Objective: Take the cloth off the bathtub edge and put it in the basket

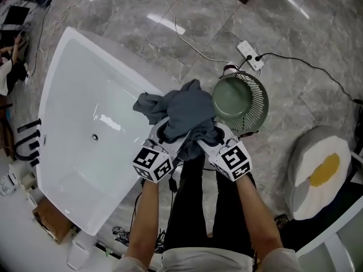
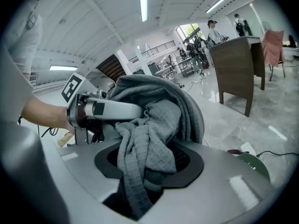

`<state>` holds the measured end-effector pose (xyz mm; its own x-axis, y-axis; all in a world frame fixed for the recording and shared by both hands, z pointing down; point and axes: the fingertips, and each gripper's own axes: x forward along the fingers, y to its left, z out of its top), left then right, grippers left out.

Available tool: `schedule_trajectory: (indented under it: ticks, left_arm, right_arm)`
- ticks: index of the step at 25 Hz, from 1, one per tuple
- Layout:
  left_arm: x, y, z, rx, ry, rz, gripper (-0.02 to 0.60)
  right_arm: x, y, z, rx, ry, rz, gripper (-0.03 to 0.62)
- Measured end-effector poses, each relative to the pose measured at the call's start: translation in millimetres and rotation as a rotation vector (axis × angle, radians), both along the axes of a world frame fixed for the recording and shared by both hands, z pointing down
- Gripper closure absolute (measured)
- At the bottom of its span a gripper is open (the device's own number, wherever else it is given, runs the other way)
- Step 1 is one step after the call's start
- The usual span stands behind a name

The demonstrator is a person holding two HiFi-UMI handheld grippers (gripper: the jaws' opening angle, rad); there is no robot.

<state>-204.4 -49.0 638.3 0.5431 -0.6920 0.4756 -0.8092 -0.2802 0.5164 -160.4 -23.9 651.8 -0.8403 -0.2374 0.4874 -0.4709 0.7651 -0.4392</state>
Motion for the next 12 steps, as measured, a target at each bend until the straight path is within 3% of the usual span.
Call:
schedule_trajectory:
  ticks: [12]
  left_arm:
    - [86.2,-5.8,1.9,0.02,0.047,0.103,0.302]
  right_arm:
    - [84.4,-2.2,0.4,0.023,0.016,0.101,0.425]
